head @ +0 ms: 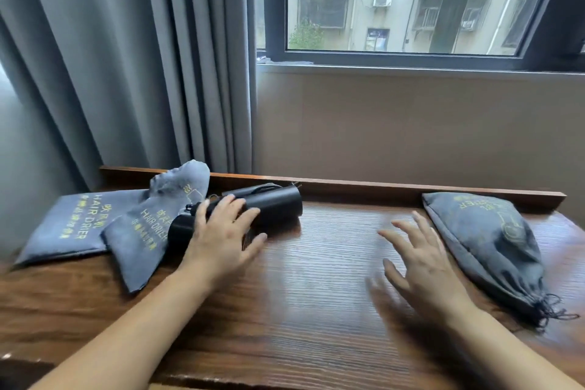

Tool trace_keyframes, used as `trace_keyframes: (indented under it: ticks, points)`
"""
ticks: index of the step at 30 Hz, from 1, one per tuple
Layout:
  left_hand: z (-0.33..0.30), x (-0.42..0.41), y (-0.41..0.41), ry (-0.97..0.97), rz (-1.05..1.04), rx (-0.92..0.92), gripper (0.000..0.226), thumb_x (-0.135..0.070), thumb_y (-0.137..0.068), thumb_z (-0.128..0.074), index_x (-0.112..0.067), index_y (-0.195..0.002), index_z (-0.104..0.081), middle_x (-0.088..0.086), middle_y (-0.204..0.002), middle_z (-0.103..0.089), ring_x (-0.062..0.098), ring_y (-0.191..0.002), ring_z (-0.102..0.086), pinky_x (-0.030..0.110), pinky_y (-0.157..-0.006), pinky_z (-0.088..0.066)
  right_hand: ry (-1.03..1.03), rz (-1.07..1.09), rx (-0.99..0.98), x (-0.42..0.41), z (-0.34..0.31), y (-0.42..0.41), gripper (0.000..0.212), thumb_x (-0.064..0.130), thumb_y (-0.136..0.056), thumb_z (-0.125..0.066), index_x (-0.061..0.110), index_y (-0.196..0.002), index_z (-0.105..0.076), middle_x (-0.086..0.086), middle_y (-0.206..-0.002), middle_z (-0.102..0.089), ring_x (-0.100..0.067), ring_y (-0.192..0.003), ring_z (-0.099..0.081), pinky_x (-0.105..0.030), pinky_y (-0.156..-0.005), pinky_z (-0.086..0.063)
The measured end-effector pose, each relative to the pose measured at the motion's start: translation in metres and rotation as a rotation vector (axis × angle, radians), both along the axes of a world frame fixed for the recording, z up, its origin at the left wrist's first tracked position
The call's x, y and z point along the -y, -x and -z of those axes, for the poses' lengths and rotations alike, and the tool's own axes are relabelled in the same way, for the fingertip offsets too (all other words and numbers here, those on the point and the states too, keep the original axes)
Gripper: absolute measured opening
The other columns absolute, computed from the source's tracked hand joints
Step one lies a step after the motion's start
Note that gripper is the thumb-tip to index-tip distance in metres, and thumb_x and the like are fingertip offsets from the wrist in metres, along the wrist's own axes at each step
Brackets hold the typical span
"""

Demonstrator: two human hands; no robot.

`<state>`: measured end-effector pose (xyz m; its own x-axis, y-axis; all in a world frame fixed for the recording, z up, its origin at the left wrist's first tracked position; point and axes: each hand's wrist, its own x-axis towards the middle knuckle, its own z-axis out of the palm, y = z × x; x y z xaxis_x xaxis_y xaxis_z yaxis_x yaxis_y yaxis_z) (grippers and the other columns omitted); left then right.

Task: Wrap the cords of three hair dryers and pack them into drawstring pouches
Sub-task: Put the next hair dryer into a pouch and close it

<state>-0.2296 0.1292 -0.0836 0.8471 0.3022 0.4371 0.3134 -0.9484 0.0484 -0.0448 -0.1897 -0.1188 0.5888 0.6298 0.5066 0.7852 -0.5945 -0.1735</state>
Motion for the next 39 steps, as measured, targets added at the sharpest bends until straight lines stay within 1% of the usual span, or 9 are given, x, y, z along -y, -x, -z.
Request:
trace_keyframes:
  ticks: [2,5,10,13,20,24,27,33,39]
  points:
    - [-0.007,-0.026,0.009,0.080,-0.189,-0.163,0.087,-0.079,-0.079,-0.007,-0.036,-0.148,-0.039,-0.001,-0.159,-0.032,0.021,-0.150,-0.017,0.054,-0.119,-0.004,-0.030,-0.044,-0.094,-0.013,0.002,0.011,0.051,0.032,-0.084,-0.062,0.029,-0.135,-0.053,-0.002,-0.140,-0.047,-0.030,-0.147,-0.023,-0.055,-0.116,-0.029]
    - [-0.010,-0.042,0.019,0.139,-0.217,-0.275,0.110,-0.093,-0.063,0.011,-0.040,-0.152,-0.027,-0.006,-0.156,-0.034,0.017,-0.147,-0.023,0.049,-0.117,-0.015,-0.049,-0.091,-0.185,-0.029,0.002,0.026,0.054,0.033,-0.087,-0.061,0.030,-0.139,-0.050,0.000,-0.145,-0.044,-0.025,-0.148,-0.021,-0.042,-0.120,-0.022]
    - [-0.006,-0.035,0.030,0.131,-0.172,-0.241,0.111,-0.095,-0.062,0.013,-0.041,-0.147,-0.034,-0.012,-0.140,-0.047,0.016,-0.135,-0.038,0.046,-0.109,-0.028,-0.028,-0.155,-0.259,-0.041,0.000,0.045,0.056,0.031,-0.092,-0.063,0.032,-0.144,-0.044,0.006,-0.149,-0.037,-0.015,-0.149,-0.014,-0.028,-0.120,-0.013]
    - [0.000,-0.018,0.043,0.152,-0.122,-0.234,0.109,-0.093,-0.063,0.015,-0.042,-0.148,-0.030,-0.014,-0.141,-0.043,0.014,-0.136,-0.034,0.043,-0.112,-0.022,-0.029,-0.200,-0.284,-0.044,0.002,0.055,0.057,0.043,-0.090,-0.056,0.035,-0.145,-0.041,0.008,-0.151,-0.034,-0.010,-0.149,-0.012,-0.033,-0.123,-0.018]
    - [-0.001,0.044,0.054,0.171,-0.025,-0.258,0.107,-0.090,-0.065,0.014,-0.040,-0.151,-0.025,-0.010,-0.147,-0.034,0.014,-0.140,-0.024,0.045,-0.115,-0.011,0.073,-0.381,-0.354,-0.061,-0.007,0.092,0.075,0.074,-0.084,-0.047,0.046,-0.150,-0.024,0.020,-0.156,-0.015,0.003,-0.148,-0.004,-0.022,-0.121,-0.014]
    - [-0.002,0.077,0.036,0.219,0.045,-0.274,0.090,-0.086,-0.079,-0.005,-0.037,-0.153,-0.018,-0.011,-0.145,-0.033,0.012,-0.140,-0.022,0.047,-0.116,-0.009,0.138,-0.411,-0.374,-0.066,-0.018,0.107,0.093,0.079,-0.076,-0.056,0.050,-0.152,-0.010,0.022,-0.157,-0.003,0.006,-0.145,-0.003,-0.015,-0.116,-0.014]
    - [-0.003,0.097,0.019,0.369,0.112,-0.228,0.069,-0.056,-0.099,-0.029,-0.027,-0.158,-0.006,-0.007,-0.148,-0.033,0.011,-0.141,-0.020,0.048,-0.119,-0.003,0.136,-0.374,-0.380,-0.062,-0.021,0.104,0.101,0.074,-0.074,-0.064,0.050,-0.152,-0.007,0.024,-0.155,-0.003,0.011,-0.140,-0.002,-0.011,-0.113,-0.013]
    - [-0.006,0.130,0.001,0.544,0.254,-0.247,0.075,-0.034,-0.093,-0.031,-0.023,-0.158,0.004,-0.002,-0.147,-0.036,0.012,-0.140,-0.023,0.051,-0.121,0.003,0.196,-0.249,-0.333,-0.037,-0.025,0.085,0.101,0.076,-0.070,-0.064,0.049,-0.152,-0.012,0.017,-0.159,-0.014,-0.003,-0.145,-0.022,-0.022,-0.111,-0.034]
    - [-0.006,0.123,0.002,0.513,0.420,-0.111,0.064,-0.026,-0.099,-0.046,-0.023,-0.157,-0.018,-0.005,-0.160,-0.024,-0.001,-0.144,-0.010,0.009,-0.113,0.004,0.282,-0.177,-0.335,-0.012,-0.030,0.072,0.093,0.066,-0.072,-0.059,0.049,-0.151,-0.013,0.021,-0.156,-0.016,-0.004,-0.139,-0.034,-0.023,-0.105,-0.040]
